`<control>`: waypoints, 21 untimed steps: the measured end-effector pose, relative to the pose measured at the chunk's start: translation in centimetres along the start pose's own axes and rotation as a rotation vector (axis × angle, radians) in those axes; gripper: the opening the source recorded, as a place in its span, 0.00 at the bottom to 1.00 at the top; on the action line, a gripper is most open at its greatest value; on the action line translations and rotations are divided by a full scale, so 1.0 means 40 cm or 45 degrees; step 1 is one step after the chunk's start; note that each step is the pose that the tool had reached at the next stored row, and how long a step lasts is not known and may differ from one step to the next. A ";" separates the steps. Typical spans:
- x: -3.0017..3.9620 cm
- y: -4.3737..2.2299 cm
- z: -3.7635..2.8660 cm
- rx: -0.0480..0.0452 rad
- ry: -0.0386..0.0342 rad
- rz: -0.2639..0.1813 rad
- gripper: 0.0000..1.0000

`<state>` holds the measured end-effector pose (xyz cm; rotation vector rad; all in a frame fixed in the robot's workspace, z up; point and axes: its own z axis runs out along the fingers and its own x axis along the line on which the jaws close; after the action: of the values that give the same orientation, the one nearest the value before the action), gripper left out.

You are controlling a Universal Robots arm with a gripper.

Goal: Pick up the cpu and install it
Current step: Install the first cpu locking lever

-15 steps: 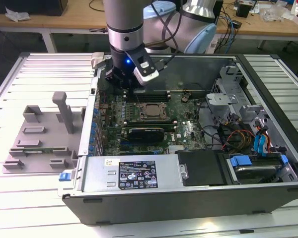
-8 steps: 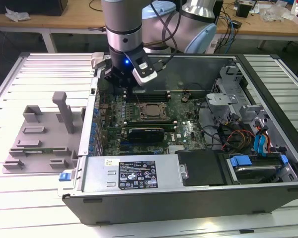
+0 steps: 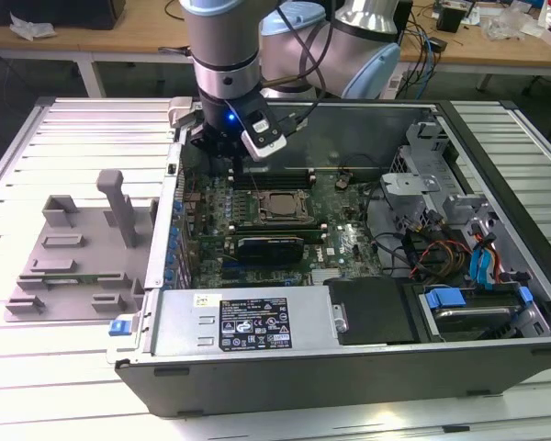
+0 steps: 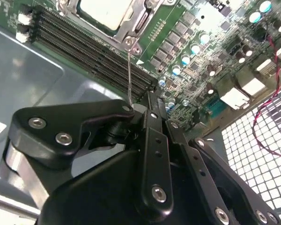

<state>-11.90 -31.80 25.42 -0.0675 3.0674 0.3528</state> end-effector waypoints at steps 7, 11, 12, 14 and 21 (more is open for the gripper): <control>-0.039 -0.002 0.003 0.000 0.0035 0.006 0.11; -0.065 -0.004 0.005 0.001 0.0042 0.010 0.11; -0.076 -0.004 0.005 0.001 0.0046 0.011 0.11; -0.089 -0.005 0.006 0.002 0.0050 0.013 0.11; -0.107 -0.007 0.013 0.005 0.0037 0.016 0.11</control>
<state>-7.57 -31.80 25.10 -0.0487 3.0726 0.3481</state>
